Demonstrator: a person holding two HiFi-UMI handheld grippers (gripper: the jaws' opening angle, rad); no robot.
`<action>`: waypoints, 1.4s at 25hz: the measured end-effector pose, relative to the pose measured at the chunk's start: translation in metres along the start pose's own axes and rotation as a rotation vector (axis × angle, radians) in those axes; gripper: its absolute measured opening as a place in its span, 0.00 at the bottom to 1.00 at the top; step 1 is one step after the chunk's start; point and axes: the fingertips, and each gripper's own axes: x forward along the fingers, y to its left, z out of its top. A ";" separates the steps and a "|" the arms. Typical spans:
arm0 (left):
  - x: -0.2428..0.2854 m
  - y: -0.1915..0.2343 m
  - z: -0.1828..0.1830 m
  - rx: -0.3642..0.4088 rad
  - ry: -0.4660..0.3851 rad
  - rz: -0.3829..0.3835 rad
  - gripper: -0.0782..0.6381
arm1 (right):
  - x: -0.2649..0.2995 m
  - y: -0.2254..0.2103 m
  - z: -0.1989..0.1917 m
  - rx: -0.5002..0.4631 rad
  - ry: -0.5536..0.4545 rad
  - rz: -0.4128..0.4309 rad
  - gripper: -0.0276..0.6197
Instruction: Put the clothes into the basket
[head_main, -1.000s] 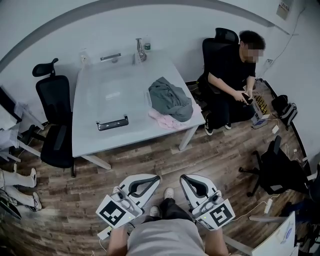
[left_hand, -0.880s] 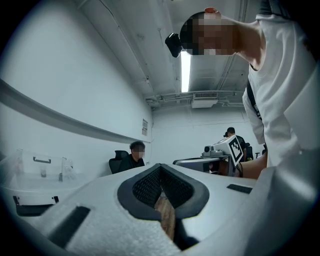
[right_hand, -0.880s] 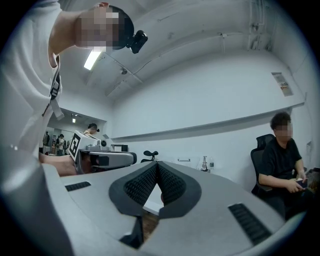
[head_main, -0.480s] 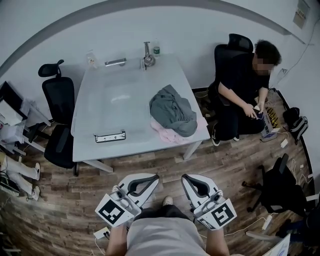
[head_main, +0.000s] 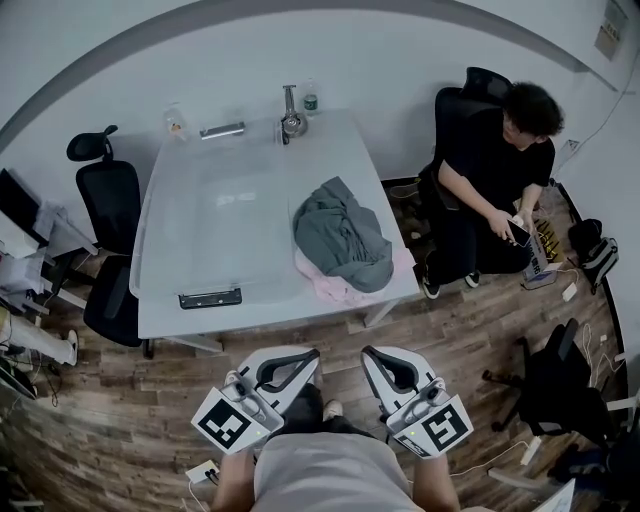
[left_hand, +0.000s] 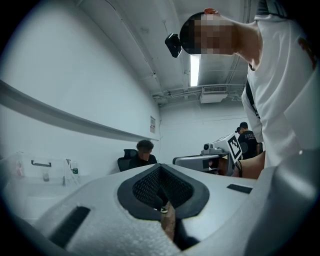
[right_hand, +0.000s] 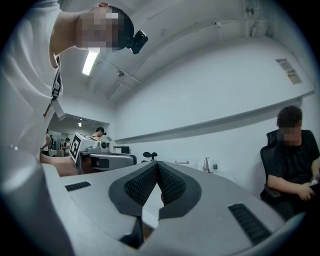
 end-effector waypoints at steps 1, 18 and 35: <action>0.004 0.006 -0.002 0.001 0.005 -0.008 0.12 | 0.005 -0.005 -0.002 0.001 0.003 -0.005 0.05; 0.055 0.116 -0.011 0.050 -0.004 -0.177 0.12 | 0.108 -0.077 -0.018 -0.040 0.080 -0.120 0.05; 0.109 0.158 -0.016 0.080 0.007 -0.249 0.12 | 0.132 -0.136 -0.033 -0.050 0.141 -0.182 0.05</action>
